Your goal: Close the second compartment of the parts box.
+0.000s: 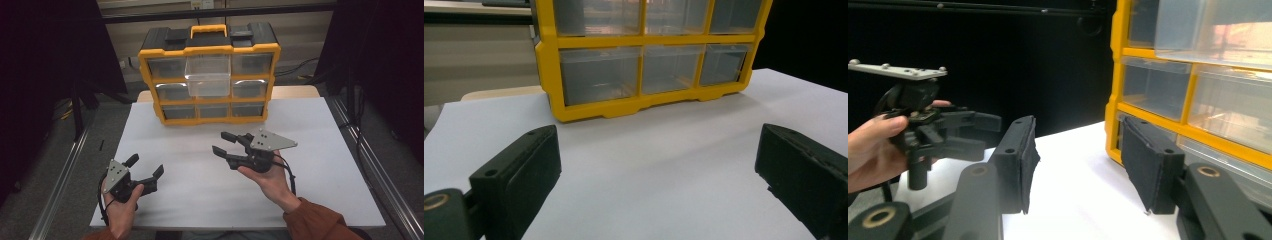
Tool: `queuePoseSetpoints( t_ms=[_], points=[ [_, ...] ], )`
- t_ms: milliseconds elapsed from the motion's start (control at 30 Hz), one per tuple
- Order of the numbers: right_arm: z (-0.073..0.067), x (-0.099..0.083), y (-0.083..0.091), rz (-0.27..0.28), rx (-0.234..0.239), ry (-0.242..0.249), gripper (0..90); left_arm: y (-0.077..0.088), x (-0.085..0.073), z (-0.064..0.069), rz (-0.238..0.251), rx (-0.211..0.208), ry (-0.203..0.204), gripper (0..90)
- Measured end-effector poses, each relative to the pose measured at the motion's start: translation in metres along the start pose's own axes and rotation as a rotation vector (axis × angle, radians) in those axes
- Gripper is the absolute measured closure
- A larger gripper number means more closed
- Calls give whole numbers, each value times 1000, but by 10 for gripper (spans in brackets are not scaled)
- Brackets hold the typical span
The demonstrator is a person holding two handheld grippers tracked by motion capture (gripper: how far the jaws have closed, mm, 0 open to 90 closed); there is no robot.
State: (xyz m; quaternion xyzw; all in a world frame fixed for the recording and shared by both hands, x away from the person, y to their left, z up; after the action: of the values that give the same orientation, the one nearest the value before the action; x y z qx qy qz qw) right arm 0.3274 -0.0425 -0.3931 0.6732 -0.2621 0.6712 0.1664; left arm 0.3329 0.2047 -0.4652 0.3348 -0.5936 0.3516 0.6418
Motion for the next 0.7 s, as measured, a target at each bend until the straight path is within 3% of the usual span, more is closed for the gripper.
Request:
queuePoseSetpoints(
  t_ms=[133, 367, 600, 700],
  points=[
    [6, -1, -5, 2, -7, -1, 668, 0, 0, 0, -2, 4, 0, 46],
    [5, -1, -12, 11, 24, 7, 854, 0, -1, 0, -5, 0, 2, 46],
    [5, 3, -20, 20, 33, 20, 900, 0, -1, 0, -5, 0, 2, 46],
    [10, 7, -26, 34, 13, 55, 900, 0, -1, 0, -12, -2, 3, 47]
  ],
)
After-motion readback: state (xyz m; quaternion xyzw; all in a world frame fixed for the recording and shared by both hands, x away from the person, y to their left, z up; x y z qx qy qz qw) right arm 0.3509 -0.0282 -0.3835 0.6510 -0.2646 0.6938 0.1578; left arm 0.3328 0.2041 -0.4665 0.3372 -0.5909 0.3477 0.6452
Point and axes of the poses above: each handheld gripper's, and its own axes: y roughly backward along the jaws, x roughly out of its top, z roughly to its right, the point moved 9 cm from there along -y, roughly forward along the jaws, and after that the axes turned 11 degrees about z, right-handed, at the moved point
